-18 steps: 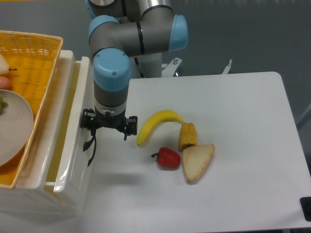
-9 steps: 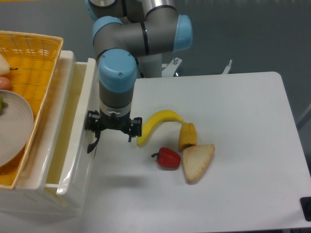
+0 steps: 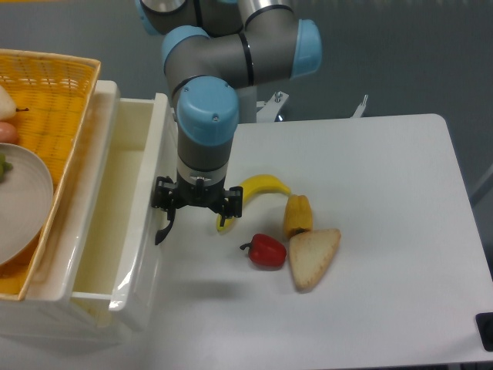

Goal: Slide the top white drawer open
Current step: 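Pull the handle outward, sliding the upper white drawer open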

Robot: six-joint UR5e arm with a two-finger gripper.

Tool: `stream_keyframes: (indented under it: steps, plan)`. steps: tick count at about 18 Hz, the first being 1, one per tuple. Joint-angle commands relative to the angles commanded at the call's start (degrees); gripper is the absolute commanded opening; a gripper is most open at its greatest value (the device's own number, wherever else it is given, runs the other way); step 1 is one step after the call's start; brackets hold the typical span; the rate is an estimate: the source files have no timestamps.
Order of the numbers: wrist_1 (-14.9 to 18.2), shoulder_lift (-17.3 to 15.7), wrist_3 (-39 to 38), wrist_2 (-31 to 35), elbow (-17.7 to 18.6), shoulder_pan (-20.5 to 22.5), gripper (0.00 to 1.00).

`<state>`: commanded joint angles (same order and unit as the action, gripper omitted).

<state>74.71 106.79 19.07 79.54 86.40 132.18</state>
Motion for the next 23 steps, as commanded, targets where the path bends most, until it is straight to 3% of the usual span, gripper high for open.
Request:
stream_keyframes:
  steps: [23]
  plan:
    - [0.0,0.3,3.2,-0.4,-0.1,6.1,1.0]
